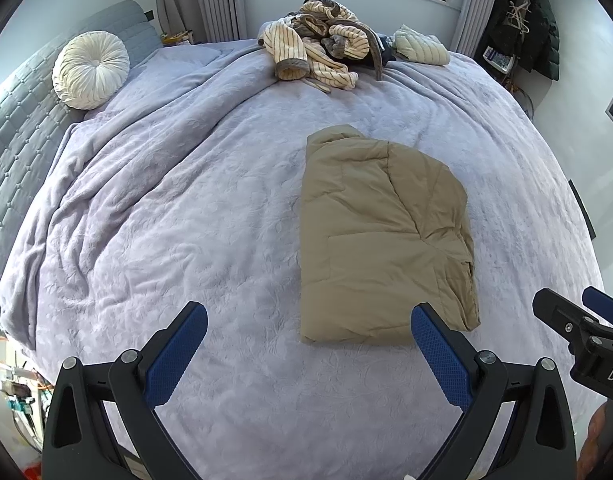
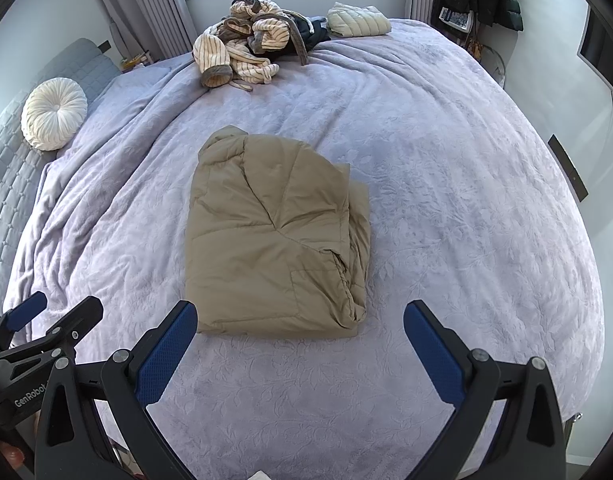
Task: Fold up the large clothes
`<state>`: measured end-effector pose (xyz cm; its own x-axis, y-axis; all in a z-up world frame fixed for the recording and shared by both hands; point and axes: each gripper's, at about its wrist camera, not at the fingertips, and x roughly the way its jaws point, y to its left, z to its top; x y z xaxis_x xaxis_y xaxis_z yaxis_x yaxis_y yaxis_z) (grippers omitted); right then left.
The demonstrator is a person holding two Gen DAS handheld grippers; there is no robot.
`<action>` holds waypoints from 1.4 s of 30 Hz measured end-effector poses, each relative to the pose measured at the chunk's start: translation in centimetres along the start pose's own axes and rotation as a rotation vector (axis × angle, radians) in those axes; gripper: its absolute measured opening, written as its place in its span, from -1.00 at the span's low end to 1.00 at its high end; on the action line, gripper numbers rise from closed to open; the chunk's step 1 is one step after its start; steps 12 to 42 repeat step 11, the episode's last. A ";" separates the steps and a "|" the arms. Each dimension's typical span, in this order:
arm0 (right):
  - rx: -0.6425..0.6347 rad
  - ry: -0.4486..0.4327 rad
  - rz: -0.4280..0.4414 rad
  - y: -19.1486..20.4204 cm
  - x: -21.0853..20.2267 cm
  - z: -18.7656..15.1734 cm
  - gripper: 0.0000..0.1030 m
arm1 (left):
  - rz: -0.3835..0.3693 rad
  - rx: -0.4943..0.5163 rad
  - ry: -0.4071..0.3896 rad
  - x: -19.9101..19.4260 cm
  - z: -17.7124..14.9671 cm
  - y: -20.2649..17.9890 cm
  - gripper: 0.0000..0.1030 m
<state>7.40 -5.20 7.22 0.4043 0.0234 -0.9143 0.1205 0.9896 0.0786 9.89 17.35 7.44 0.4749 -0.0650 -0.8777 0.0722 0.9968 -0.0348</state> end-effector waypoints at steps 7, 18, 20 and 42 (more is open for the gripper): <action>0.001 0.003 0.001 0.1 0.0 -0.3 0.99 | -0.004 0.020 -0.008 0.1 0.3 -0.2 0.98; 0.001 0.006 0.001 0.1 0.1 -0.6 0.99 | -0.010 0.018 0.011 0.4 0.4 -0.3 0.98; 0.001 0.006 0.001 0.1 0.1 -0.6 0.99 | -0.010 0.018 0.011 0.4 0.4 -0.3 0.98; 0.001 0.006 0.001 0.1 0.1 -0.6 0.99 | -0.010 0.018 0.011 0.4 0.4 -0.3 0.98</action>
